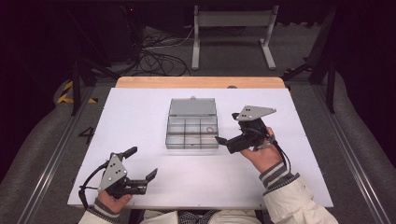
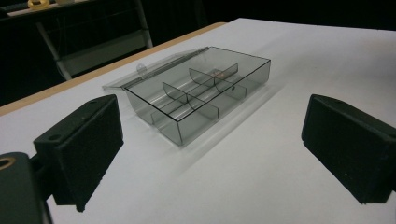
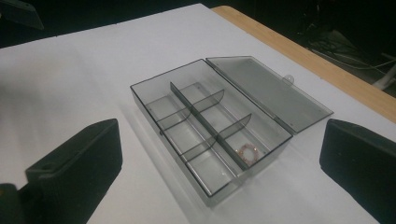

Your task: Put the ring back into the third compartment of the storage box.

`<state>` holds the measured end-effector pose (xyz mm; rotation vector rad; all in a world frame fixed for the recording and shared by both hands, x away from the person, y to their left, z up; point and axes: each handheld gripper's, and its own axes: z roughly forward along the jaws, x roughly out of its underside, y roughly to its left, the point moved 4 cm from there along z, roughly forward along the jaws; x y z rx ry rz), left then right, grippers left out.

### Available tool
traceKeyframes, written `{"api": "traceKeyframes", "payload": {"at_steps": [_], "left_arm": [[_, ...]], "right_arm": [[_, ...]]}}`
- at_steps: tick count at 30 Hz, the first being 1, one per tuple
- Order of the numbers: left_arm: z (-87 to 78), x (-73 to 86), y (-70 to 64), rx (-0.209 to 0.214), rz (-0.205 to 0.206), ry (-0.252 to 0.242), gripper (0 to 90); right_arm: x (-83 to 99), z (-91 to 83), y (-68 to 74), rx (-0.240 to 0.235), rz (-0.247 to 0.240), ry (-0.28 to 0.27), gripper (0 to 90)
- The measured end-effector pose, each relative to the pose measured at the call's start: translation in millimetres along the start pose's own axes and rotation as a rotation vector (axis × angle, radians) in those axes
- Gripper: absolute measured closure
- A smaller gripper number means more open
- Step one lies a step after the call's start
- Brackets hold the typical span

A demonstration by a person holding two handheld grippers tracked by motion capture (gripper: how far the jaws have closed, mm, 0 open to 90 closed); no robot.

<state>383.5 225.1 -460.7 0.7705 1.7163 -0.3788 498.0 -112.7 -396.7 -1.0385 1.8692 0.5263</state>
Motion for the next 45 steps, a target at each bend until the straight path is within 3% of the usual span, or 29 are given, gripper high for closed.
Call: {"api": "traceKeyframes", "payload": {"at_steps": [12,21,41,45], "left_arm": [[0.6,0.1,0.0,-0.004,0.005,0.000,5.9],[0.7,0.4,0.5,-0.006,-0.002,0.000,5.9],[-0.5,1.9,-0.1,-0.007,-0.007,0.009,5.8],[-1.9,3.2,0.8,-0.012,-0.005,0.010,5.7]], "right_arm": [[29.9,-24.3,-5.0,0.013,0.030,-0.004,0.0],[51.2,-36.4,-6.0,0.015,0.023,-0.016,0.0],[109.6,-38.3,-5.9,0.007,0.067,-0.008,0.0],[120.7,-37.1,-4.7,0.010,0.054,0.011,0.0]]}}
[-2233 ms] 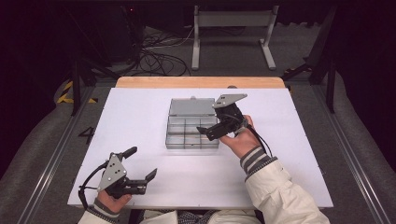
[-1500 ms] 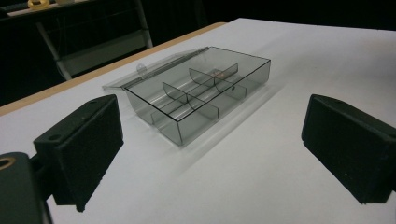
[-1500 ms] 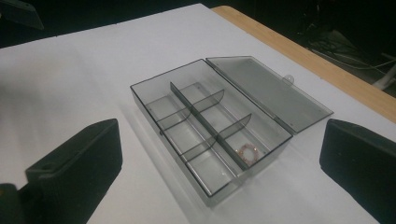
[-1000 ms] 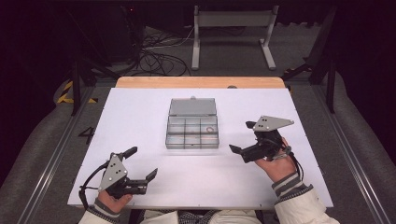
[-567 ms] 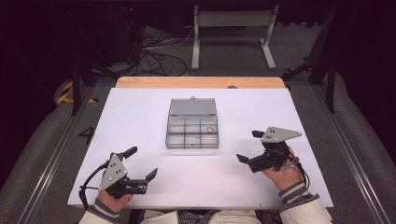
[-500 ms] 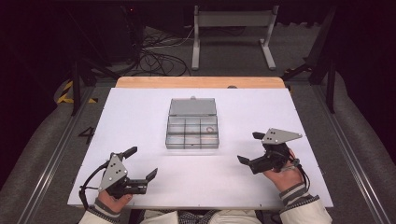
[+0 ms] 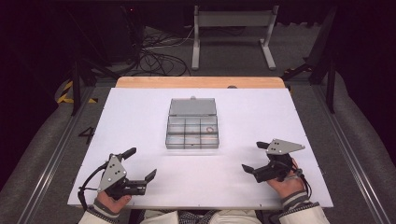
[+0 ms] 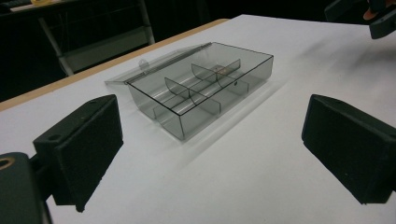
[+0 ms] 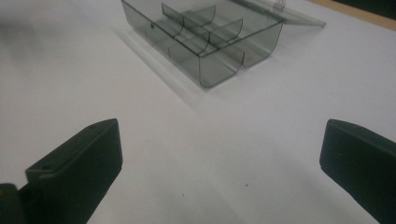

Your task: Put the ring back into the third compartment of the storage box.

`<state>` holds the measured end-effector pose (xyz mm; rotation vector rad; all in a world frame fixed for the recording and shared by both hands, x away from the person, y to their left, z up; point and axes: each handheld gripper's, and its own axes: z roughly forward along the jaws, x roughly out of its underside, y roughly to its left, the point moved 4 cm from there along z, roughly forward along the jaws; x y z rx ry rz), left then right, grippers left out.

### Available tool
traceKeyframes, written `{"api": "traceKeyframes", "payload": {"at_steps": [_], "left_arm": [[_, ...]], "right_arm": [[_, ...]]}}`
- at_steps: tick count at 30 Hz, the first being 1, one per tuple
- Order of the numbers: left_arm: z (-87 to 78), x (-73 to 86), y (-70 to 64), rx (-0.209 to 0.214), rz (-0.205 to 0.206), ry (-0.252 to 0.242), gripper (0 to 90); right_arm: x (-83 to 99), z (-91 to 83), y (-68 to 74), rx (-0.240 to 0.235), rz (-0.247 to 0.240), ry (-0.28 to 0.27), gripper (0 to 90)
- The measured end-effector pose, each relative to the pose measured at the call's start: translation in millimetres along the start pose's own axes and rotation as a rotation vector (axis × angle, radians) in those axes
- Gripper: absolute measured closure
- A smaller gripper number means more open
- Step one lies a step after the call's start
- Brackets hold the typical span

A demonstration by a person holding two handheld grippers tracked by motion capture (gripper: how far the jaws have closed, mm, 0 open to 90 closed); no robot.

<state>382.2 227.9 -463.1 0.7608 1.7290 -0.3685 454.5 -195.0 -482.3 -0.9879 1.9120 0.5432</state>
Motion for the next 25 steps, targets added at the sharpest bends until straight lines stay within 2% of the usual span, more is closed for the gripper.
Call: {"api": "traceKeyframes", "payload": {"at_steps": [4,11,17,25], "left_arm": [[-4.5,1.8,0.1,0.001,-0.015,-0.002,5.7],[-2.8,1.5,0.5,0.005,0.002,0.003,5.6],[-1.8,2.4,2.0,0.012,-0.013,0.017,5.5],[-1.4,2.7,1.2,0.015,-0.014,0.018,5.3]], "right_arm": [[11.5,1.5,-1.1,-0.007,0.020,0.023,0.0],[25.2,3.1,1.0,-0.008,0.066,0.063,0.0],[21.8,-3.4,-3.4,0.015,0.099,0.025,0.0],[20.6,-2.7,-0.5,0.034,0.036,0.040,0.0]]}}
